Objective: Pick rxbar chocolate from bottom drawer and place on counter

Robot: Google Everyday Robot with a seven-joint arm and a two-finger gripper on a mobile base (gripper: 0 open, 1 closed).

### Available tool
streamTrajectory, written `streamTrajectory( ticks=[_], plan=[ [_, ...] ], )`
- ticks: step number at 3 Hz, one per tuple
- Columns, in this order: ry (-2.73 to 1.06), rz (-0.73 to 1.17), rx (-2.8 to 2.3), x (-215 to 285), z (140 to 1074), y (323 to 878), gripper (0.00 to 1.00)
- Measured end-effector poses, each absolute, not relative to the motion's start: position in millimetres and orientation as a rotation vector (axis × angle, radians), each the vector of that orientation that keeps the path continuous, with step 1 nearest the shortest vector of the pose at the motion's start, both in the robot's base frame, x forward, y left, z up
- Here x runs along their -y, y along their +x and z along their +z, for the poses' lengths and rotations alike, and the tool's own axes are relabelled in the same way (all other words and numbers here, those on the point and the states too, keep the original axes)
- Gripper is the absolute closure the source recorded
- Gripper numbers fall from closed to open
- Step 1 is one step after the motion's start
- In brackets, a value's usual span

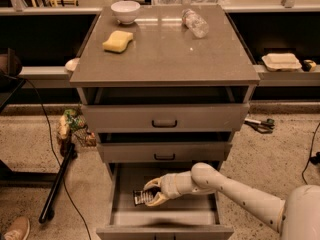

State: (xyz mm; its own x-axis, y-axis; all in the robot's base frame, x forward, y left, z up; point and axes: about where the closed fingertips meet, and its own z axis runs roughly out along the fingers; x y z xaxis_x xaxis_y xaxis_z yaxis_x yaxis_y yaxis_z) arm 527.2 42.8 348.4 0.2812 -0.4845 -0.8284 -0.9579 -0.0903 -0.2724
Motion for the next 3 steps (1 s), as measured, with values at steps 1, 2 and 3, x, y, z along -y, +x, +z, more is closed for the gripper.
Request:
streamTrajectory(
  ticks=[1,2,3],
  plan=[
    [-1.717,0.735,-1.330,-41,367,530,1.00],
    [-1.745,0.702,-1.291,-36,416,531,1.00],
    [-1.823,0.592,-1.215,-32,491,531,1.00]
  ],
)
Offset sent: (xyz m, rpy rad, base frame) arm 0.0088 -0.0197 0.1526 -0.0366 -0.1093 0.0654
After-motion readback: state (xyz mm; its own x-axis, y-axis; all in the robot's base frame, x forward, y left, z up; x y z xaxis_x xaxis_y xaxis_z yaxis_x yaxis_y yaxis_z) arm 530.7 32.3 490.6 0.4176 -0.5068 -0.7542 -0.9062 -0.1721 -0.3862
